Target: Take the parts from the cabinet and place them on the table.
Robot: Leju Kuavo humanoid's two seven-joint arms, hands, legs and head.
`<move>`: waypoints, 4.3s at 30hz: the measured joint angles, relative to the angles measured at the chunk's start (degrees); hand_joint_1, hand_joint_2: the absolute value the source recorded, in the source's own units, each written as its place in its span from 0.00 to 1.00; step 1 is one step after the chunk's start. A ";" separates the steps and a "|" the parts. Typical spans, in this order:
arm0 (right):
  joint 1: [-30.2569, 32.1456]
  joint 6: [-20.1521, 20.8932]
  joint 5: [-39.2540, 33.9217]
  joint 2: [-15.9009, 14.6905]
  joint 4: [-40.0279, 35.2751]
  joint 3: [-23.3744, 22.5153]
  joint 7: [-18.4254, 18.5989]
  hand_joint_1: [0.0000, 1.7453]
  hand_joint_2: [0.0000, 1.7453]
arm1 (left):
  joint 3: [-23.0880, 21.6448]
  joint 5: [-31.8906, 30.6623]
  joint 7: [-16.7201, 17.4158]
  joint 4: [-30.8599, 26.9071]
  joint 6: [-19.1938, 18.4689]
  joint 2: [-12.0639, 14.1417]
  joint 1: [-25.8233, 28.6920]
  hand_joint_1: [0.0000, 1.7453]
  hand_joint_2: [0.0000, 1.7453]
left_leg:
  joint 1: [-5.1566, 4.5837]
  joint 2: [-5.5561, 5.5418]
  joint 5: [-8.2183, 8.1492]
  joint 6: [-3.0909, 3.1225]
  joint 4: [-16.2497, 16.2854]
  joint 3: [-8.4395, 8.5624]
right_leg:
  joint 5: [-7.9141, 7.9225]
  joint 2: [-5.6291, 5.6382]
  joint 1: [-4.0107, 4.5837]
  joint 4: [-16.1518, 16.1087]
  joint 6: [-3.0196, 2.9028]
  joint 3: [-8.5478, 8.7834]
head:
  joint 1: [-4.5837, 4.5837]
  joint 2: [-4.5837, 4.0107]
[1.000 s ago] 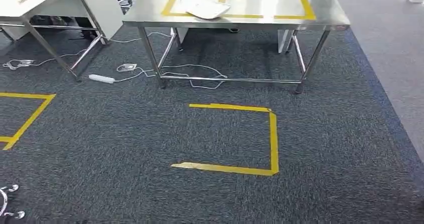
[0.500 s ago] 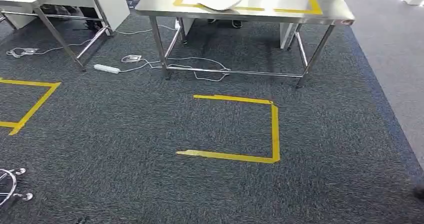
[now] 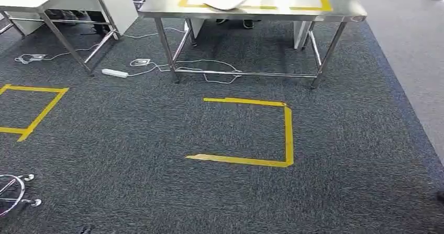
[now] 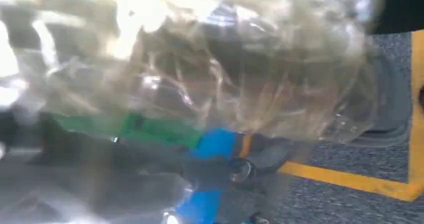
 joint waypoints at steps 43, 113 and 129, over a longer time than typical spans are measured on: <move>-1.77 -3.02 0.00 0.26 1.46 2.71 -0.85 0.00 0.00 | -7.83 12.72 -0.98 3.34 0.00 -0.02 -2.34 0.00 0.00 | 1.31 -0.99 -6.82 -3.15 14.95 -9.30 | -0.43 -1.25 -1.73 1.22 -0.65 -0.88 | -0.33 0.00; -2.28 -2.01 0.00 1.14 4.13 3.67 -2.62 0.00 0.00 | -18.86 31.21 -11.08 12.33 -0.63 -3.02 -7.89 0.00 0.00 | 0.96 2.85 -1.40 -2.41 1.92 -1.47 | -1.65 -6.33 -0.65 1.86 0.63 -0.57 | 0.17 0.00; -2.81 -0.81 0.98 1.49 4.79 4.48 -3.82 0.00 0.00 | -20.63 31.82 -10.01 12.70 -0.98 -2.75 -9.09 0.00 0.00 | 1.15 -8.41 -1.01 -2.16 1.52 -1.74 | 0.10 4.81 -1.32 3.53 0.62 -3.60 | 0.48 0.00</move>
